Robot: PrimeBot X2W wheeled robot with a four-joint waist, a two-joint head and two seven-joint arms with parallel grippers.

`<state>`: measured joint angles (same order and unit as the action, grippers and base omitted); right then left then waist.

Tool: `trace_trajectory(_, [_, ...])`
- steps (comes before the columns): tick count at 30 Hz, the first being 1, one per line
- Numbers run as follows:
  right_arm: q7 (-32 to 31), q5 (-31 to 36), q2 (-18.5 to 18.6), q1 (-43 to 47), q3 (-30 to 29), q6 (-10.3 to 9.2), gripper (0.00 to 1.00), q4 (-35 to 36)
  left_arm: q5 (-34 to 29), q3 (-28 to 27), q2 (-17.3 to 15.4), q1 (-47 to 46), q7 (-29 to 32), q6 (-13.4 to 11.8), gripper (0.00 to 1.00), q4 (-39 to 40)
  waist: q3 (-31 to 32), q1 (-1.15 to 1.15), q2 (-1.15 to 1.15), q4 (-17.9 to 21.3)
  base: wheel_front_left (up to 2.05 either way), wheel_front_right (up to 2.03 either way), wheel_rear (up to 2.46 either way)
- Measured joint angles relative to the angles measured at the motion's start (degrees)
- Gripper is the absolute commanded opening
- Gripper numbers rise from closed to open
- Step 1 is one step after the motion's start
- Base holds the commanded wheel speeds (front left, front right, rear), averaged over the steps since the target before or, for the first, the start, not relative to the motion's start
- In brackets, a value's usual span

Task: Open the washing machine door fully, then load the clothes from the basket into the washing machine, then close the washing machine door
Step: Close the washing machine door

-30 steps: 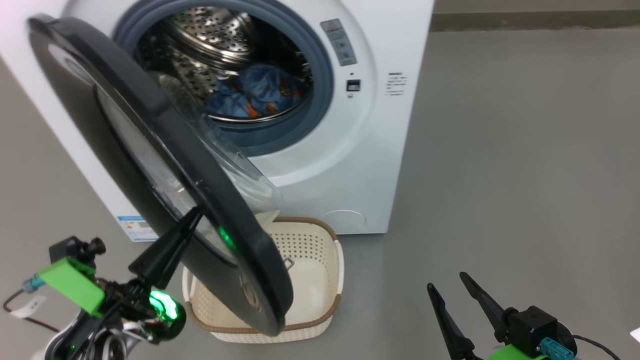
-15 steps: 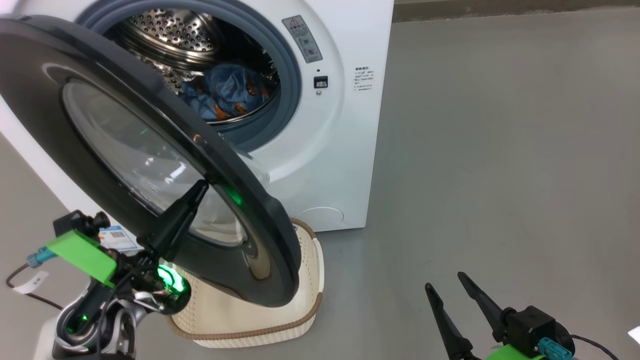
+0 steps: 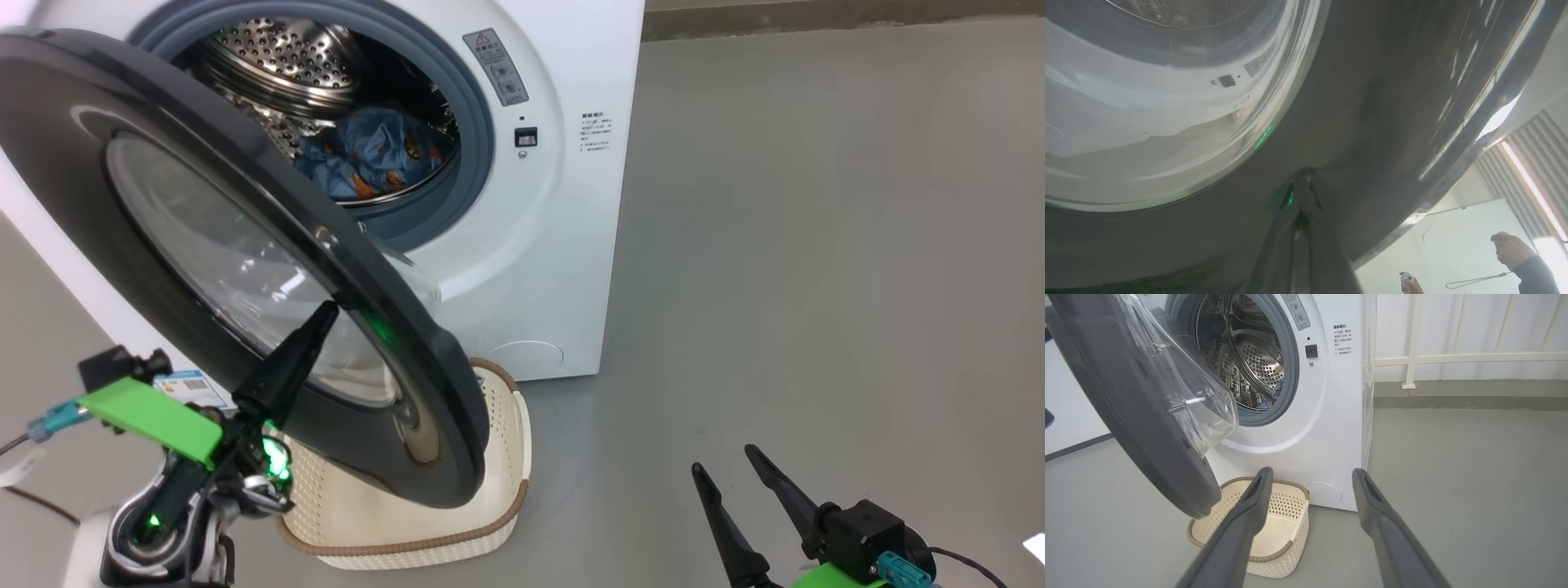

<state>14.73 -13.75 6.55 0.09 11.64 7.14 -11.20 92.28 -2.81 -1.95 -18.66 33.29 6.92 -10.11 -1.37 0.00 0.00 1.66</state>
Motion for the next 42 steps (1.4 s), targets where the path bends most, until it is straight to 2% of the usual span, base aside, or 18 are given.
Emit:
trace_trajectory(3, [0.0,0.0,-0.08,-0.01,-0.03,0.0,1.0,-0.04,-4.54,0.11,-0.23,1.37,-3.58,0.02,0.0,1.57,0.16,0.0,0.0,-0.18,0.0,0.0,0.0])
trace_trajectory(4, [0.0,0.0,-0.13,-0.01,-0.05,0.0,1.0,-0.05,-6.67,0.37,-0.57,2.19,-5.22,0.16,0.14,2.02,0.2,0.0,0.0,-0.27,0.0,0.0,0.0])
trace_trajectory(5, [0.0,0.0,-0.29,-0.01,-0.09,0.0,1.0,-0.05,-10.6,1.01,-1.38,3.94,-8.91,0.16,0.56,2.7,0.3,0.0,0.0,-0.47,0.0,0.0,0.0])
trace_trajectory(6, [0.0,0.0,-0.38,-0.01,-0.1,0.0,1.0,-0.05,-12.23,1.45,-1.85,4.87,-10.83,0.16,0.56,2.99,0.37,0.0,0.0,-0.55,0.0,0.0,0.0])
trace_trajectory(7, [0.0,0.0,-0.45,-0.01,-0.1,0.0,1.0,-0.05,-14.11,2.08,-2.4,5.79,-13.03,0.16,0.86,3.22,0.43,0.0,0.0,-0.62,0.0,0.0,0.0])
trace_trajectory(8, [0.0,0.0,-0.47,-0.01,-0.09,0.0,1.0,-0.05,-16.36,2.67,-2.99,6.69,-15.63,0.16,1.0,3.39,0.49,0.0,0.0,-0.7,0.0,0.0,0.0])
trace_trajectory(14, [0.0,0.0,-0.46,0.0,-0.31,0.0,1.0,-0.01,-30.32,8.72,-7.7,11.26,-32.27,0.16,1.0,2.9,0.66,0.0,0.0,-0.93,0.0,0.0,0.0])
trace_trajectory(18, [0.0,0.0,-0.46,0.0,-0.94,0.0,1.0,0.12,-39.75,11.36,-9.57,13.48,-42.79,0.18,1.0,-2.14,0.74,0.0,0.0,-0.92,0.0,0.0,0.0])
trace_trajectory(20, [-0.01,0.0,-0.49,0.01,-1.03,0.0,1.0,0.22,-44.82,11.76,-9.75,14.19,-45.93,-0.36,1.0,-5.0,0.85,0.0,0.0,-0.93,0.0,0.0,0.0])
trace_trajectory(24, [0.0,0.0,-0.65,0.02,-1.29,0.0,1.0,0.46,-52.57,10.74,-8.82,15.47,-47.52,-2.23,1.0,-7.14,0.98,0.0,0.0,-0.69,0.0,0.0,0.0])
trace_trajectory(25, [0.0,0.0,-0.65,0.02,-1.29,0.0,1.0,0.46,-52.57,10.74,-8.82,15.47,-47.52,-2.23,1.0,-7.14,0.98,0.0,0.0,-0.69,0.0,0.0,0.0])
trace_trajectory(28, [-0.01,0.0,-0.66,0.03,-1.76,0.0,1.0,0.64,-59.6,7.21,-7.43,17.08,-47.62,-3.39,1.0,-6.48,1.07,0.0,0.0,-0.76,0.0,0.0,0.0])
trace_trajectory(34, [0.0,0.04,-0.79,0.1,-2.76,0.0,1.0,0.75,-68.64,1.43,-3.88,20.58,-47.68,-2.98,1.0,-5.58,1.66,0.0,0.0,-0.82,0.0,0.0,0.0])
trace_trajectory(42, [0.0,0.05,-0.81,0.21,-3.14,0.0,1.0,0.93,-72.66,-3.14,-1.07,21.19,-47.68,-1.01,1.0,-5.44,2.2,0.0,0.0,-1.47,0.0,0.0,0.0])
